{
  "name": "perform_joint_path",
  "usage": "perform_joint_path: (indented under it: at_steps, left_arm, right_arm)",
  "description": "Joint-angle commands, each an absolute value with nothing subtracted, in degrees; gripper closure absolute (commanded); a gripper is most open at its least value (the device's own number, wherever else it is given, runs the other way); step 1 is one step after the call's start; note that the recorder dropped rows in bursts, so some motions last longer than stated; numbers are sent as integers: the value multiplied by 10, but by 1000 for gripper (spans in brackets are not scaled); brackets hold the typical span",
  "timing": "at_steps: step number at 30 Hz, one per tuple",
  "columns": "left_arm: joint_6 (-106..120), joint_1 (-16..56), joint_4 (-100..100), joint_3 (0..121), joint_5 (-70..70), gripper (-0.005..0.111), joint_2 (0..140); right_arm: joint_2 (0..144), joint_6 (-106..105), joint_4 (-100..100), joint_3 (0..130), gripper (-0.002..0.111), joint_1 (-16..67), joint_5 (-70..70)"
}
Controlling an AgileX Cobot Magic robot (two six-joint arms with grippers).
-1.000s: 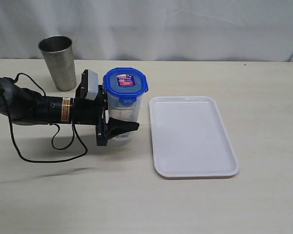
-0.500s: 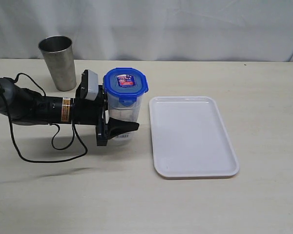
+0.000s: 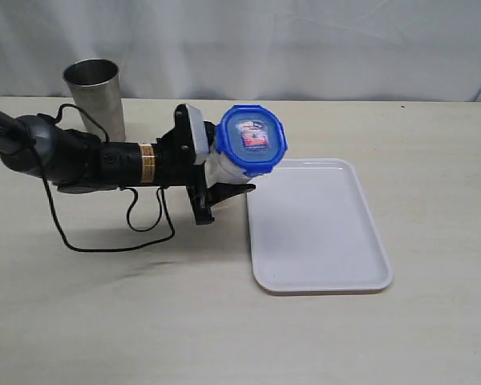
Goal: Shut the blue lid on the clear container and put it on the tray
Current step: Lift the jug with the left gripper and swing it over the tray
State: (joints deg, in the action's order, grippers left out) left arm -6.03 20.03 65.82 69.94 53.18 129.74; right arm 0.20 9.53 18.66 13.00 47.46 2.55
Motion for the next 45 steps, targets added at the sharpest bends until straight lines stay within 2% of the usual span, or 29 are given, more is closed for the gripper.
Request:
perform_joint_path:
  at_steps: [1, 10, 18, 35, 45]
  left_arm:
    - [6, 250, 636, 740, 377, 107, 1290]
    - [59, 288, 638, 798, 276, 107, 1290]
    - [251, 334, 638, 828, 117, 107, 1290]
    - [319, 415, 704, 888, -103, 107, 1290]
    - [319, 434, 724, 888, -134, 107, 1290]
  right_arm:
    - [0, 97, 184, 127, 104, 472, 28]
    - [0, 97, 184, 127, 104, 472, 28]
    - [0, 97, 184, 127, 104, 472, 28]
    - [0, 97, 184, 127, 104, 472, 28]
    - [0, 97, 184, 127, 104, 472, 28]
